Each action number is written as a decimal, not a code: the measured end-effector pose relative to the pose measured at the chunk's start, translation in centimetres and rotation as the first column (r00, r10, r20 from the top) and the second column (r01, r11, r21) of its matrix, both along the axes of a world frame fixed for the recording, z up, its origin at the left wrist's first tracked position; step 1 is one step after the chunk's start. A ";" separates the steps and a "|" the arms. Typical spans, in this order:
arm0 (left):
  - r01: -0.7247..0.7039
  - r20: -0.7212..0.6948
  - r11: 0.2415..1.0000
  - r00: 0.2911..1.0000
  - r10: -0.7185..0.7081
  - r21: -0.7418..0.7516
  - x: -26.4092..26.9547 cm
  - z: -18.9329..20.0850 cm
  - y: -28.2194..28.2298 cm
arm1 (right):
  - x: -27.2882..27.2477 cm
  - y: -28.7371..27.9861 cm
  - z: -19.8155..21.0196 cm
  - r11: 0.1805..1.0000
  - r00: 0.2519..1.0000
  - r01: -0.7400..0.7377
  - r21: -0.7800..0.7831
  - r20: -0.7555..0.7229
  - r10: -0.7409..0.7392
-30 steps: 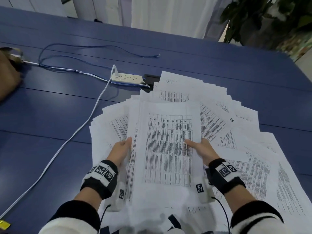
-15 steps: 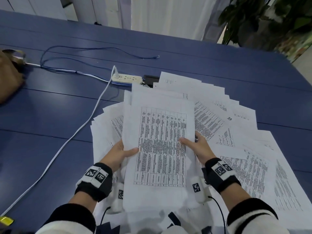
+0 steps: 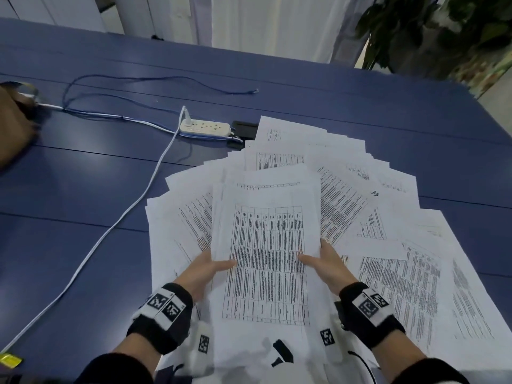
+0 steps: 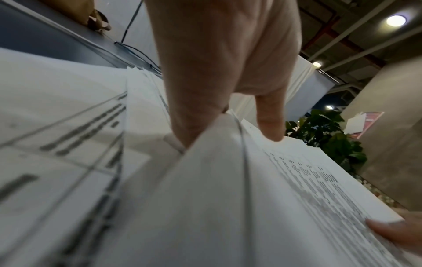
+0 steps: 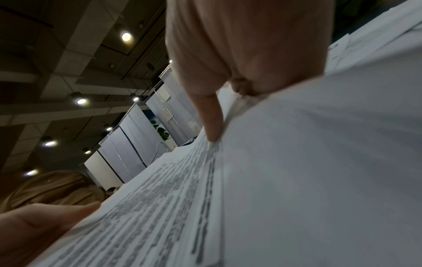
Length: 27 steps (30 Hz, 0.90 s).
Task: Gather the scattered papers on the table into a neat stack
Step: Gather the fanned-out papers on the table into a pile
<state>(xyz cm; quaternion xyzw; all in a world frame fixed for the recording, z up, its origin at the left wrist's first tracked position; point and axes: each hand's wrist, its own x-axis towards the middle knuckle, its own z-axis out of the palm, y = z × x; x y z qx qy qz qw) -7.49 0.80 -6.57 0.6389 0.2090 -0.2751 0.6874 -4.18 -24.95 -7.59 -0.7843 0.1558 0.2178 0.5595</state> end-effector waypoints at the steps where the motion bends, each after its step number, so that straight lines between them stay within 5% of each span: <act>1: -0.009 0.009 1.000 1.000 0.009 0.001 0.2 0.1 -0.1 | 0.0 -0.1 -0.1 0.999 0.999 0.036 0.007 0.013 -0.036; 7: -0.154 0.176 0.973 0.977 0.124 0.170 3.4 1.4 -0.7 | 2.6 -0.2 2.5 0.988 0.985 0.118 0.096 0.118 -0.129; 10: -0.254 0.246 0.940 0.949 0.197 0.227 5.6 1.9 1.3 | 4.9 -2.8 2.7 0.949 0.955 0.284 -0.140 0.129 -0.267; 12: -0.292 0.266 0.927 0.937 0.227 0.236 6.6 1.9 2.7 | 5.8 -5.4 2.4 0.820 0.911 0.405 -0.404 0.103 -0.400; 14: -0.286 0.254 0.931 0.940 0.226 0.229 7.0 1.6 3.5 | 6.1 -7.7 2.3 0.699 0.897 0.353 -0.622 0.011 -0.443; 17: -0.283 0.225 0.936 0.946 0.235 0.212 7.4 0.8 3.8 | 6.6 -10.1 1.6 0.639 0.897 0.249 -0.728 -0.076 -0.436; 24: -0.251 0.182 0.935 0.961 0.209 0.251 9.6 -0.9 2.7 | 8.9 -11.6 1.3 0.628 0.905 0.216 -0.748 -0.087 -0.416; 27: -0.246 0.174 0.936 0.963 0.207 0.251 10.2 -1.2 2.1 | 10.0 -12.3 0.7 0.705 0.930 0.222 -0.673 -0.070 -0.360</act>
